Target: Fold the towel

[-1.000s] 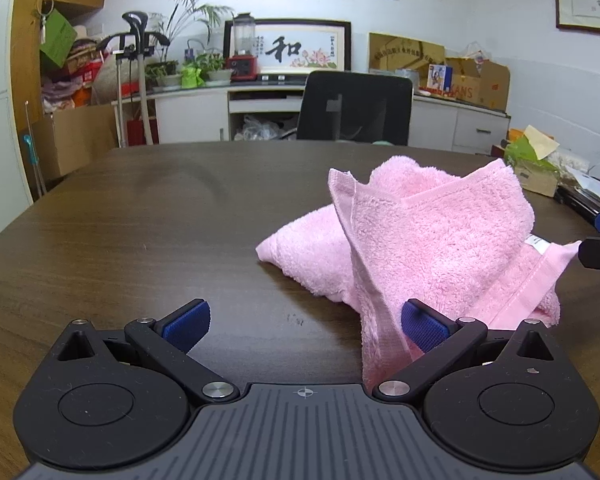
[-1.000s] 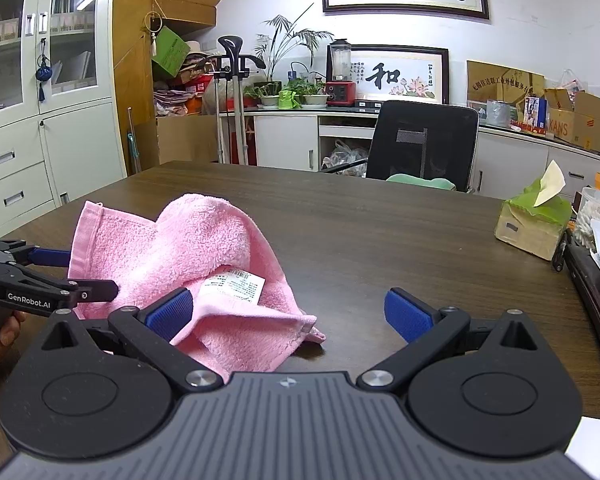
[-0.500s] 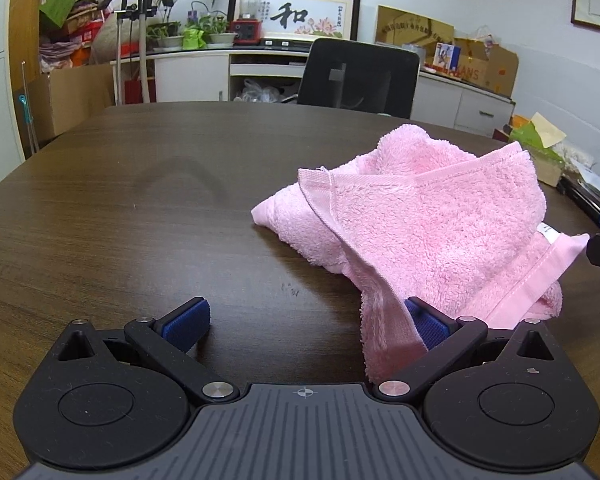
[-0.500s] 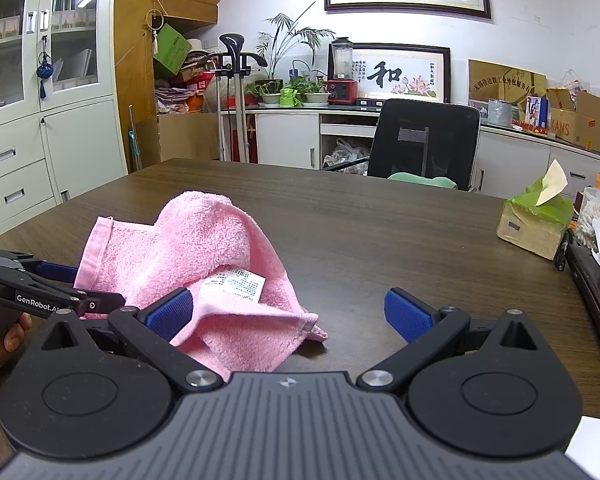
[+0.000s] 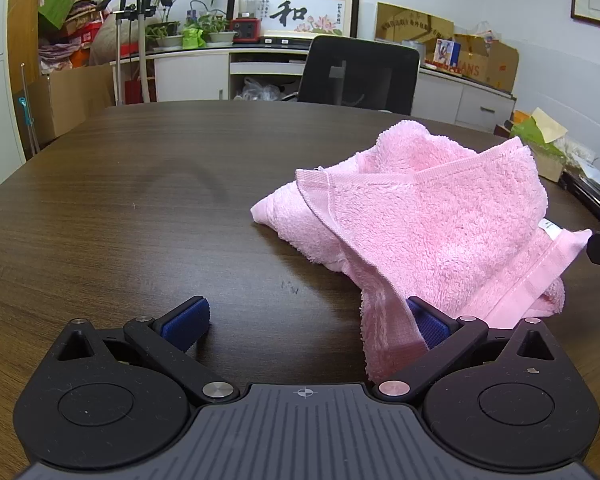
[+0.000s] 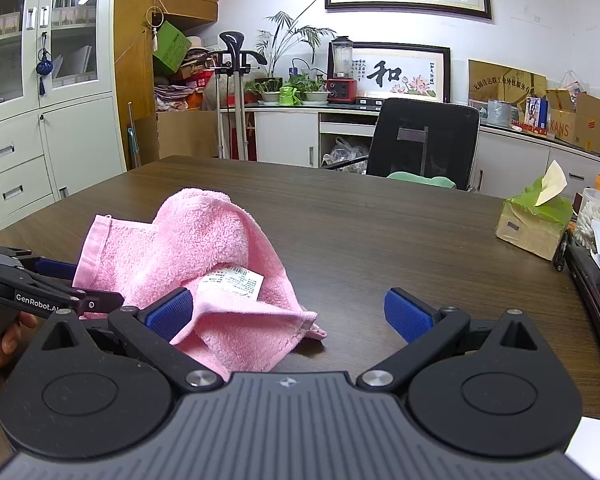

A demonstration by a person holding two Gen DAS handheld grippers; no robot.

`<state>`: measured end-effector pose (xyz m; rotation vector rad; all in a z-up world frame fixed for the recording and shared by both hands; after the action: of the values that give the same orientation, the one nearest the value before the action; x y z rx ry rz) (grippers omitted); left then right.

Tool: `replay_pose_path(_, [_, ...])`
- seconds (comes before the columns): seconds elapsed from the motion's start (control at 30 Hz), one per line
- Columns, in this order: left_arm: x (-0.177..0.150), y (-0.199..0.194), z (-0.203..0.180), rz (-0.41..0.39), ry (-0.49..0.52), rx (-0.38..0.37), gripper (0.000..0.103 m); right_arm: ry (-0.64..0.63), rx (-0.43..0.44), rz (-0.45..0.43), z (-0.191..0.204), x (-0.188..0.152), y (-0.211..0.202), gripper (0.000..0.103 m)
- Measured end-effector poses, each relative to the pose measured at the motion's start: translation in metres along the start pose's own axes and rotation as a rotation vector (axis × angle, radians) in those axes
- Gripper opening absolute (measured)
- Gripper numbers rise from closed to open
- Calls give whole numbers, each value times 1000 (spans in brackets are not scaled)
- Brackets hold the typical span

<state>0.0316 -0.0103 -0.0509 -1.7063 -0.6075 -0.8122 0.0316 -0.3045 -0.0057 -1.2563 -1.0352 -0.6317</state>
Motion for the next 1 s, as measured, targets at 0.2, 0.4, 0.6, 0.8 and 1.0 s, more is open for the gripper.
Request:
replay_pose_path(0.2, [-2,1,1,1,4,3,103,-7,-2,4,1,-1,1,102])
replay_pose_path(0.4, [-1,1,-1,2,5,3,103,-7,-5,7,1,-2,2,102])
replay_pose_path(0.6, [0,0,2,-7,-8,-13,103,-7,-8,12,1,-2,3,102])
replay_pose_path(0.8, [2,-5,3,-48,-8,-25,103,-11,-9,12,2,-2,2,102])
replay_pose_path(1.0, [11,-12,2,-126,-12,-37,103,-14,-4,5,4,-2,0,102])
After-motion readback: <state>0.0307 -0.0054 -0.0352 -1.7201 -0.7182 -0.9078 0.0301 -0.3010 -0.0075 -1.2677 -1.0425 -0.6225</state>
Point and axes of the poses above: each gripper's, at about its wrist camera, not at the fingertips, and y roughly the way its jaws point, z to its left, x to its top, the point moved 3 cm from there along y, roughly the way its jaws point, and after that the axes turned 9 degrees about -x, right-handed, at the moved point
